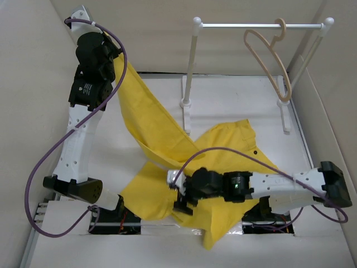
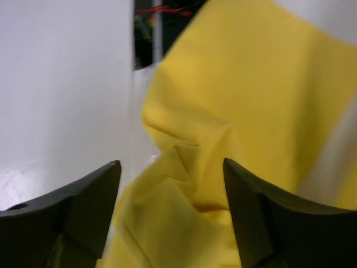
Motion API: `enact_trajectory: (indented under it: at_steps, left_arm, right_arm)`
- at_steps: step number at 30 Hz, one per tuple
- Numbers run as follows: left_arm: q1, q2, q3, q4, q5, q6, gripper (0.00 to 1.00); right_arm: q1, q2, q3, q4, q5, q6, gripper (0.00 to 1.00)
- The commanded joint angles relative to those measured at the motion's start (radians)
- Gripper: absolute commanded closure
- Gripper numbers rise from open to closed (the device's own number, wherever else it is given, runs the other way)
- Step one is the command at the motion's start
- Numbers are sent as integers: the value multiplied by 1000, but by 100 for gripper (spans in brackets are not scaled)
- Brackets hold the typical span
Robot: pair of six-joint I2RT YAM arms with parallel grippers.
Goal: Place the trousers on the hanger
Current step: Flatten out the trousers at the center of the board.
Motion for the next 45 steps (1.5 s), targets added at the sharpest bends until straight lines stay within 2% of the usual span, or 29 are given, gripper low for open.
enact_trajectory:
  at_steps: [1,2,3,4,5,6,7,9,10,11,13,14,16,18,19,20,24,26,32,35,36,37,39,42,45]
  left_arm:
    - [4,-43,25,89,-4,4,100]
    - [4,-57,16,95,-7,-1,100]
    - [4,-68,-24,106,-16,-2,100]
    - [4,-80,-48,115,-18,-10,100]
    - [4,-106,-73,136,-22,-14,100]
    - [4,-119,-96,149,-24,-19,100]
    - [4,-132,-137,160,-30,-30,100]
    - [4,-171,-189,190,-37,-37,100]
    - [4,-183,-205,199,-41,-41,100]
    - [4,-206,-219,218,-42,-42,100]
    - [4,-224,-258,233,-44,-45,100]
    - [4,-241,-271,247,-41,-47,100]
    - [4,-252,-302,259,-33,-50,100]
    - [4,-266,-323,278,-24,-56,100]
    - [4,-272,-353,284,-16,-59,100]
    - [4,-286,-370,299,-11,-62,100]
    - [4,-310,-462,356,2,-71,100]
    - [4,-323,-489,380,4,-71,100]
    - [4,-317,-539,417,2,-48,100]
    - [4,-310,-568,442,-2,-42,100]
    - [4,-307,-572,443,-10,-42,100]
    - [4,-301,-569,445,-16,-39,100]
    - [4,-287,-567,451,-27,-36,100]
    - [4,-278,-565,454,-51,-36,100]
    - [4,-269,-556,433,-166,-24,100]
  right_arm:
    - [-193,-148,13,-3,80,-58,17]
    - [-259,-189,-6,44,95,-50,19]
    - [-401,-261,-47,73,121,-40,31]
    - [-477,-286,-66,98,138,-5,42]
    - [-552,-301,-81,132,155,23,59]
    - [-705,-298,-98,141,167,45,97]
    - [-771,-283,-101,147,177,80,100]
    - [-888,-231,-101,149,214,112,100]
    - [-986,-172,-95,149,227,144,100]
    - [-1032,-141,-89,149,276,157,97]
    - [-1159,-92,-87,164,325,177,69]
    - [-1203,-50,-87,204,339,190,46]
    - [-1276,-7,-86,235,333,201,33]
    - [-1364,69,-69,249,304,215,24]
    - [-1393,99,-60,253,295,223,23]
    - [-1453,146,-46,241,214,238,23]
    - [-1524,267,36,252,96,226,20]
    - [-1533,333,92,185,-10,209,21]
    - [-1542,473,114,255,-189,211,25]
    - [-1556,469,91,287,-188,233,45]
    - [-1565,458,78,298,-185,246,72]
    - [-1576,444,63,311,-182,259,83]
    - [-1619,378,0,365,-155,315,96]
    - [-1692,262,-78,402,-81,381,100]
    - [-1776,170,-118,402,-20,425,100]
